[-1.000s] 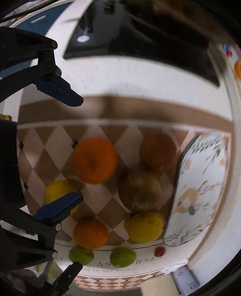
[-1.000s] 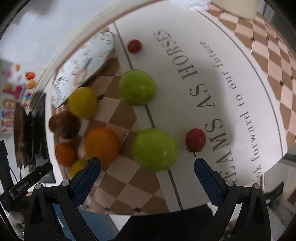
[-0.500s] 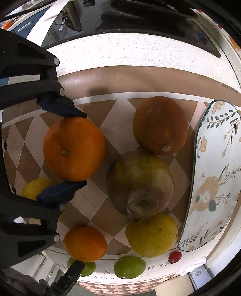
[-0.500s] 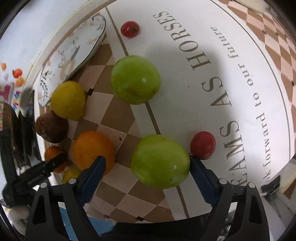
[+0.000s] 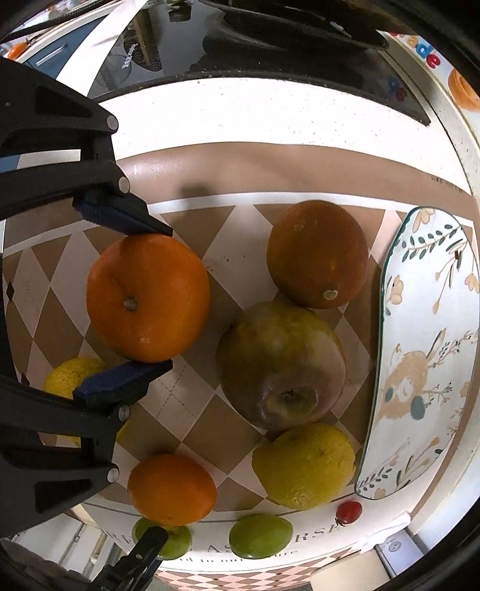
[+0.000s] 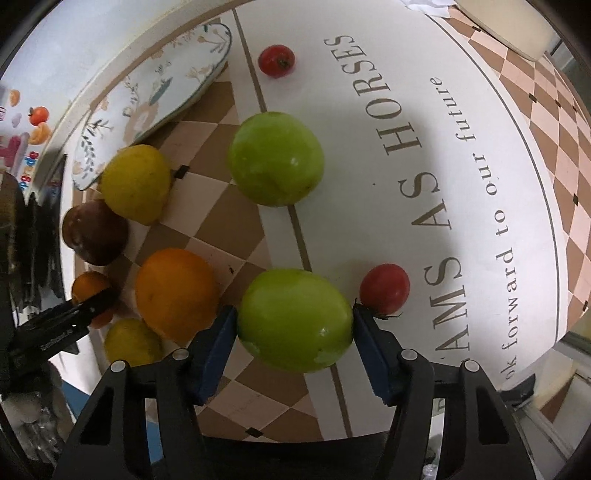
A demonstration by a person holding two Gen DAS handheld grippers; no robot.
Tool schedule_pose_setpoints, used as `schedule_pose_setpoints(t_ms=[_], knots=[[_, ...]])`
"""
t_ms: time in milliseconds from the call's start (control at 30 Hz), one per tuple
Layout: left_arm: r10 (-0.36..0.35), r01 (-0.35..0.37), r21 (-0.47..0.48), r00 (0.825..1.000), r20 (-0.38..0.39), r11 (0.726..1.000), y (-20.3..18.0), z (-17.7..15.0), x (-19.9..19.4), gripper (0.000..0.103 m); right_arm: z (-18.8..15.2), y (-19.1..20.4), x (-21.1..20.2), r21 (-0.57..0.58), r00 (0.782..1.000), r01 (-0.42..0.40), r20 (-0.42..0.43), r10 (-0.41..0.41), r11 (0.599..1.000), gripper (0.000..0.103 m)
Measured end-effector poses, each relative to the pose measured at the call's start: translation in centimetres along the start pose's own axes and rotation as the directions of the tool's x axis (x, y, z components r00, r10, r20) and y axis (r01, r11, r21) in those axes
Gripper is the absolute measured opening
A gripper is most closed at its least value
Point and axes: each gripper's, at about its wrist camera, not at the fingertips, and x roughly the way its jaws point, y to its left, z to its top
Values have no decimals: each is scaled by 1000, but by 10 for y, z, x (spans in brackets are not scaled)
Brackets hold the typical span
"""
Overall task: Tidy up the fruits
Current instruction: 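Place the orange on the floral plate with the left gripper while the right places the green apple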
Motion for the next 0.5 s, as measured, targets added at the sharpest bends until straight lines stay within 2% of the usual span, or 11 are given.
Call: schedule_pose_setpoints(t_ms=[100,200,333,500], knots=[[-1,1,10,1000,-27,1000,-1,-1,8,61,0,1,-4,-21,1000,-13,3,13,1000,66],[16,-16,11,1000,-21,1000,-6,5,10,61,6,-2,6,-21,1000,-18,-20,17,1000,67],[4,-4,-15,1000,-19,1000,-10,6,6,61,9,0,13,-34,999,-38,-36,36,999,66],[-18,20,-45,999,31,999,-5,1,-19,61,8,-3,2,-45,999,-33,-8,32,998,65]])
